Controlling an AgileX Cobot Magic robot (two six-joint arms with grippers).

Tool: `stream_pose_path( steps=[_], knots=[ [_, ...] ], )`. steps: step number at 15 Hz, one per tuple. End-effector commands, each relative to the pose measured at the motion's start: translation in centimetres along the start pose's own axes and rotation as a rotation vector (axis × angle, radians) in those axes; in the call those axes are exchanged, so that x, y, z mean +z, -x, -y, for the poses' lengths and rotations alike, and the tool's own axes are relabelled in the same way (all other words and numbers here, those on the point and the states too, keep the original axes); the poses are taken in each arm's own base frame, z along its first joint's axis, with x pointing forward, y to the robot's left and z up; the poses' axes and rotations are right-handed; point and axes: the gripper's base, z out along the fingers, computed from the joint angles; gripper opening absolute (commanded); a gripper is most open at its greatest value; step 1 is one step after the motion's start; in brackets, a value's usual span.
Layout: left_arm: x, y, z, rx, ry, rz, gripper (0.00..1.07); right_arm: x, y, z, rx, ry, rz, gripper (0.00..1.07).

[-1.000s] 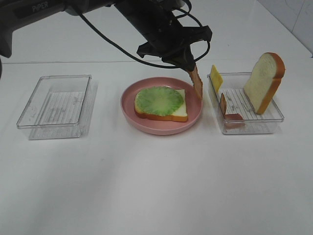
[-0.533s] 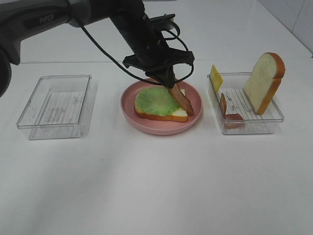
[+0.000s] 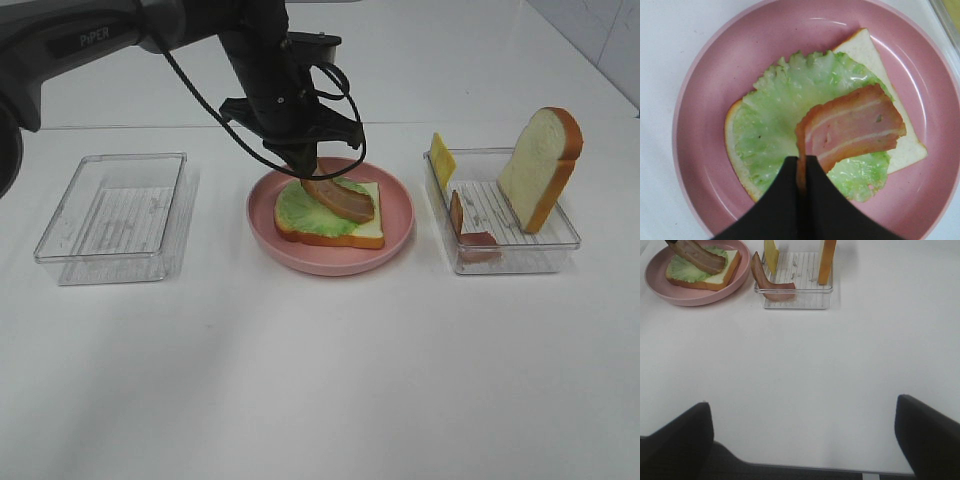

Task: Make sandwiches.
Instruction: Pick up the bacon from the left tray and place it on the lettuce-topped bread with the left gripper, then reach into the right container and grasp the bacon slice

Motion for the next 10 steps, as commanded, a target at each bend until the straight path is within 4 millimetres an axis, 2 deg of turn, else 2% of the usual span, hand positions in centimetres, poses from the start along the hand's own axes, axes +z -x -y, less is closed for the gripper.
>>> stream_pose_path(
  steps=[1, 2, 4, 5, 6, 7, 10],
  knots=[
    [-0.6, 0.1, 0.1, -0.009, 0.0, 0.001, 0.0, -0.3, -0.2, -0.1, 0.0, 0.0, 0.032, 0.96],
    [-0.6, 0.1, 0.1, -0.009, 0.0, 0.005, 0.0, -0.3, -0.2, -0.1, 0.0, 0.0, 0.032, 0.96],
    [-0.6, 0.2, 0.1, -0.008, 0.0, 0.015, 0.18, -0.3, -0.2, -0.1, 0.0, 0.0, 0.032, 0.96],
    [-0.6, 0.2, 0.0, -0.006, 0.005, 0.018, 0.43, -0.3, -0.2, -0.1, 0.0, 0.0, 0.032, 0.96],
    [-0.9, 0.2, 0.0, -0.003, 0.008, 0.006, 0.92, -0.3, -0.2, -0.1, 0.0, 0.0, 0.032, 0.96],
    [-1.4, 0.3, 0.1, -0.002, 0.01, -0.002, 1.01, -0.3, -0.2, -0.1, 0.0, 0.0, 0.032, 0.96],
    [-3.9, 1.0, 0.3, 0.005, 0.013, -0.015, 1.01, -0.3, -0.2, -0.1, 0.0, 0.0, 0.032, 0.96]
  ],
)
